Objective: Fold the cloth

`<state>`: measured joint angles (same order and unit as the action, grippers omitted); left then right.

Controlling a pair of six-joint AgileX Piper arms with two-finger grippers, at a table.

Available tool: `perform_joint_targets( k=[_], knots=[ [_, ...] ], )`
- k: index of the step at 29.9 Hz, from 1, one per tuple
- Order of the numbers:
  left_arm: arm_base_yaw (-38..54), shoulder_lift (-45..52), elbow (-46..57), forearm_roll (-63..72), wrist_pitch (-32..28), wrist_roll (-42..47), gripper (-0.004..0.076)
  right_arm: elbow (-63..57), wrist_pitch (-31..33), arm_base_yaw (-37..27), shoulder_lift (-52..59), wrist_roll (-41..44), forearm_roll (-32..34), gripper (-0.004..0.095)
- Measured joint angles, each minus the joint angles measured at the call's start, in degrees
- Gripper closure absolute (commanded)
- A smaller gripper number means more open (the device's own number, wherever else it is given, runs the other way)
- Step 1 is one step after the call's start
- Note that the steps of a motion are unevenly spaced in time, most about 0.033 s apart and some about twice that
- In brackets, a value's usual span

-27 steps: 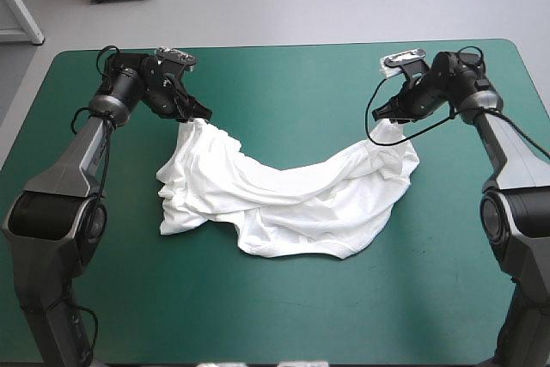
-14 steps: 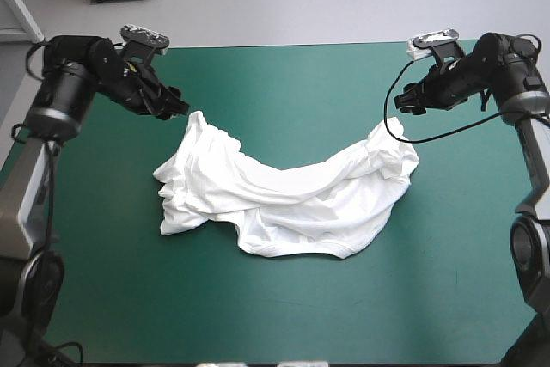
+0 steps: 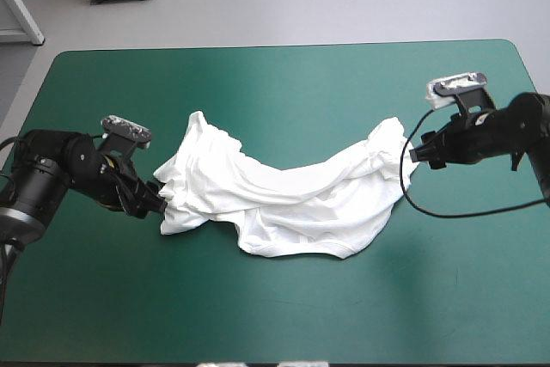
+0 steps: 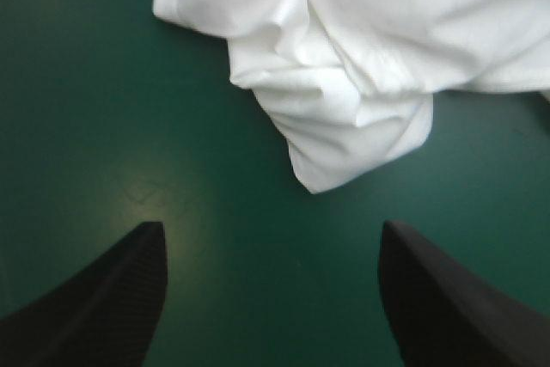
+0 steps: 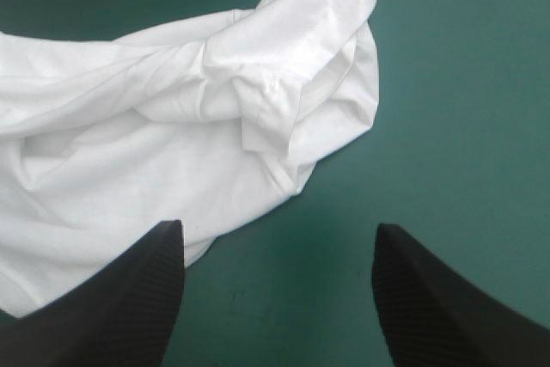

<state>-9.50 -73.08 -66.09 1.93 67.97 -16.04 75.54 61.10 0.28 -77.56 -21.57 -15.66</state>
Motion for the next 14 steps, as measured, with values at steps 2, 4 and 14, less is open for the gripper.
perform_joint_targets(
  k=[2,4,14],
  knots=[
    [0.00,0.13,3.23,0.70,-1.95,0.00,0.0216,-3.47,-0.45,0.00,3.48,0.37,0.46,0.0306],
    [0.00,-0.43,6.28,1.34,-4.33,-0.21,0.0216,-5.98,-0.75,0.00,5.79,0.56,0.67,0.0306],
    [0.00,-8.44,9.08,2.19,-9.39,-2.16,0.0216,-7.80,-1.45,0.00,6.92,0.98,1.11,0.0331]
  ],
)
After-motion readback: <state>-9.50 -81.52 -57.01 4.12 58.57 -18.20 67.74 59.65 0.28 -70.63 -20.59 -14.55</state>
